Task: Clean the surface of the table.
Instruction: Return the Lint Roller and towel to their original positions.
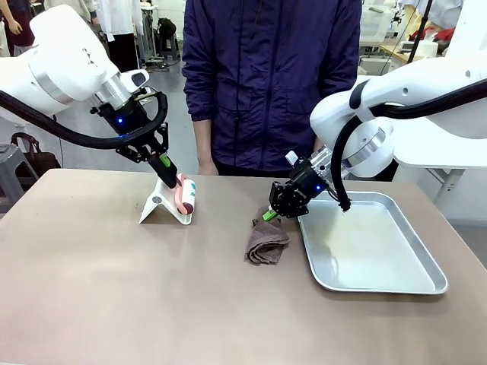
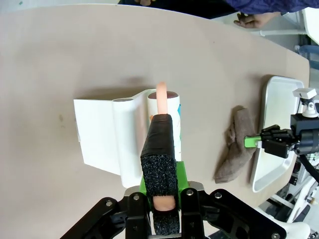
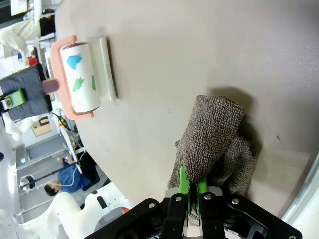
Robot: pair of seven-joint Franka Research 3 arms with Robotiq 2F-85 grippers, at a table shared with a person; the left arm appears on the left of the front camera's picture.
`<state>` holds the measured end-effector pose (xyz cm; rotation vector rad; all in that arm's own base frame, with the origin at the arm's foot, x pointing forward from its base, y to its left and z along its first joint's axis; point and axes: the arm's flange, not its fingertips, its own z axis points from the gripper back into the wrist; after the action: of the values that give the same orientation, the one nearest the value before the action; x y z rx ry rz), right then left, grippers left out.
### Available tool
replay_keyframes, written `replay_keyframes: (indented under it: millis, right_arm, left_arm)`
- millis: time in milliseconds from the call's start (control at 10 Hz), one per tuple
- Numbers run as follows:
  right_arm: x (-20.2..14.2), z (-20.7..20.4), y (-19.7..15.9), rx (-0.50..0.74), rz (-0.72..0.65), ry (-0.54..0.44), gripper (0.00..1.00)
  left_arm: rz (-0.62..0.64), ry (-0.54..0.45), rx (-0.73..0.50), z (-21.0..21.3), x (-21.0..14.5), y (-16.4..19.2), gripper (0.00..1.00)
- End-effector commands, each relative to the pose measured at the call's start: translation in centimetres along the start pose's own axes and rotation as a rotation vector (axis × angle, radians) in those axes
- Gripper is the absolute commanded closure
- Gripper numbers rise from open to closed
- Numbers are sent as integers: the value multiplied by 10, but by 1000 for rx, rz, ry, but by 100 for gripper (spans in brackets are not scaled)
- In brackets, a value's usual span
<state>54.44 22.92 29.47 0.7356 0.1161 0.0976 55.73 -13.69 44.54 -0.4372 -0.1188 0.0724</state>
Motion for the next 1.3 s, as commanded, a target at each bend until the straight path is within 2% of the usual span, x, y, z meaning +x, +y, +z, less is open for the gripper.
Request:
replay_keyframes:
  millis: [0, 500, 600, 700, 800, 900, 1000, 1200]
  right_arm:
    - [4, 1, 1, -7, 6, 9, 94]
    - [6, 0, 0, 0, 12, 30, 94]
    - [6, 0, -1, 2, 9, 36, 94]
    - [6, 1, -1, 12, 3, 45, 68]
    - [6, 0, -1, 1, 13, 57, 39]
    - [6, 0, -1, 3, 13, 61, 12]
    - [6, 0, -2, 10, 11, 59, 0]
    - [5, 1, -4, 20, 15, 56, 0]
  left_arm:
    - [6, 27, 42, -6, 1, -5, 78]
    - [13, 39, 57, -12, 5, -6, 78]
    - [19, 43, 55, -12, 5, -6, 68]
    - [25, 44, 60, -13, 5, -7, 28]
    - [24, 45, 60, -12, 5, -7, 10]
    - [19, 40, 59, -11, 5, -8, 0]
    - [26, 33, 60, -9, 4, -7, 0]
    - [52, 0, 52, 0, 2, -1, 0]
